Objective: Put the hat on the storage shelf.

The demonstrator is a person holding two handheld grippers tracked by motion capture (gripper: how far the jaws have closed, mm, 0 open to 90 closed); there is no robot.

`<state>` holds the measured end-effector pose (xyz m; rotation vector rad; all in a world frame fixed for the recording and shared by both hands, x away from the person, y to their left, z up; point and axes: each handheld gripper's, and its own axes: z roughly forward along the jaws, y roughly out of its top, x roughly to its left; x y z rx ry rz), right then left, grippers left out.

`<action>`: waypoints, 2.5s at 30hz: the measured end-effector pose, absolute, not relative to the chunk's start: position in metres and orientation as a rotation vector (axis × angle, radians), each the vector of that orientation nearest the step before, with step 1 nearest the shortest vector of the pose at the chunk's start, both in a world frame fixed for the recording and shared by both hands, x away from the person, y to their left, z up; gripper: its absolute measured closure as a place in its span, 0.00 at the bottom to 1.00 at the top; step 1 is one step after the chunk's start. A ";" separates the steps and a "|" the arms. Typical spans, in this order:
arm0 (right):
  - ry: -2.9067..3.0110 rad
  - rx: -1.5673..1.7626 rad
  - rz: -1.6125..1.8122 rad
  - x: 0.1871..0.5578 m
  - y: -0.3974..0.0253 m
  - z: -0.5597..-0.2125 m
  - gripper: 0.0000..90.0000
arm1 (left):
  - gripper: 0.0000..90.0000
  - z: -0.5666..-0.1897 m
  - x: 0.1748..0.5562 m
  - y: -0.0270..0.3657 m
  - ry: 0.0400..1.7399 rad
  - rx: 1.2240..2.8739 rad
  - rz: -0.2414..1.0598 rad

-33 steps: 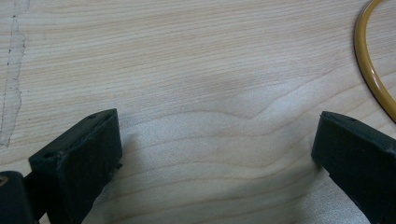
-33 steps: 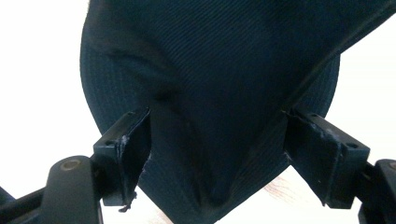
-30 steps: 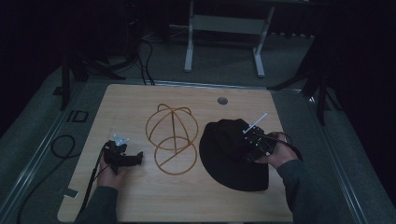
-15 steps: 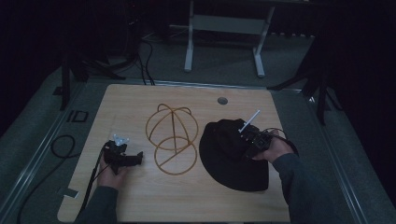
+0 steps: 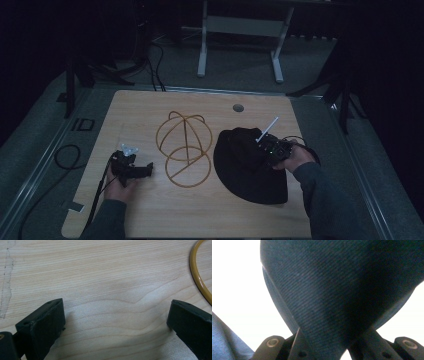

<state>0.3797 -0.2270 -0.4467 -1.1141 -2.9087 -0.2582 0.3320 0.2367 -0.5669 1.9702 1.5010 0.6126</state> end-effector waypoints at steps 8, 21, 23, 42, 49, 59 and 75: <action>-2.925 -1.101 -0.316 0.379 -0.230 -0.435 0.96 | 0.02 -0.567 0.332 0.237 1.501 1.969 0.612; -2.952 -1.054 -0.333 0.378 -0.231 -0.409 0.96 | 0.02 -0.567 0.332 0.237 1.502 1.967 0.613; -2.957 -1.051 -0.345 0.377 -0.232 -0.406 0.96 | 0.02 -0.567 0.332 0.237 1.502 1.967 0.613; -2.982 -1.021 -0.393 0.374 -0.242 -0.376 0.96 | 0.02 -0.567 0.332 0.237 1.502 1.968 0.613; -3.002 -1.006 -0.415 0.373 -0.247 -0.362 0.96 | 0.02 -0.567 0.332 0.237 1.501 1.969 0.612; -3.010 -1.002 -0.474 0.372 -0.257 -0.344 0.96 | 0.02 -0.567 0.332 0.237 1.503 1.968 0.612; -3.004 -1.044 -0.527 0.377 -0.276 -0.326 0.96 | 0.02 -0.567 0.332 0.237 1.503 1.968 0.612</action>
